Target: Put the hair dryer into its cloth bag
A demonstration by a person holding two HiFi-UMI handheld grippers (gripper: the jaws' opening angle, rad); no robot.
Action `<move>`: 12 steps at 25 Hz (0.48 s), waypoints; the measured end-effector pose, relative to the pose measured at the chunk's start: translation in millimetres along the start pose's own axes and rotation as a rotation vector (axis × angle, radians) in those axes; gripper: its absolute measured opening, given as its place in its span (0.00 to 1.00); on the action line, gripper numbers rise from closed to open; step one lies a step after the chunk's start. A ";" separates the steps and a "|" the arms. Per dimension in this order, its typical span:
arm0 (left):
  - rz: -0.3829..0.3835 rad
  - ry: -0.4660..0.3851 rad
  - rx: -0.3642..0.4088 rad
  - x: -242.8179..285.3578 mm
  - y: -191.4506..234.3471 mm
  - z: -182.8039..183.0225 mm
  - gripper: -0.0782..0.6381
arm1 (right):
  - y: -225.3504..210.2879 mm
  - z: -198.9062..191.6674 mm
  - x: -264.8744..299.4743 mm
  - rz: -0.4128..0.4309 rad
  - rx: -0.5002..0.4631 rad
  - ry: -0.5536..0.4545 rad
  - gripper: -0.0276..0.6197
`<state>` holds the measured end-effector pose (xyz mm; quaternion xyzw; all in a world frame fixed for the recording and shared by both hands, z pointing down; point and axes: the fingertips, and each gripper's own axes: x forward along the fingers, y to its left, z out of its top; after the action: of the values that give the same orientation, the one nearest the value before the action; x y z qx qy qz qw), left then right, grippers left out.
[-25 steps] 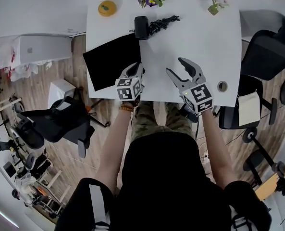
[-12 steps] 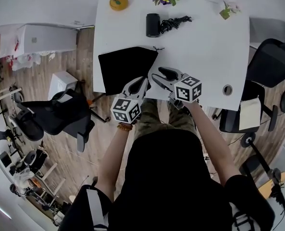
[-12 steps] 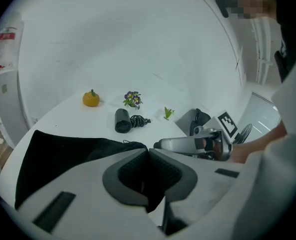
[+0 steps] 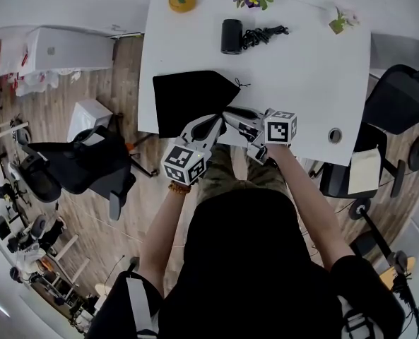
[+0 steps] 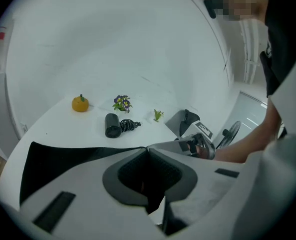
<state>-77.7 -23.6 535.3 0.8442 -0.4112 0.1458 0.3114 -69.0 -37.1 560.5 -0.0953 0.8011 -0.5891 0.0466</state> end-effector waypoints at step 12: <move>-0.019 -0.041 -0.035 -14.9 2.8 14.3 0.16 | -4.1 -11.3 -3.4 -0.021 0.026 0.013 0.11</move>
<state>-89.2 -25.1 518.0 0.8454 -0.4119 0.1180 0.3190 -67.4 -27.0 567.6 -0.0993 0.7927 -0.6004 0.0363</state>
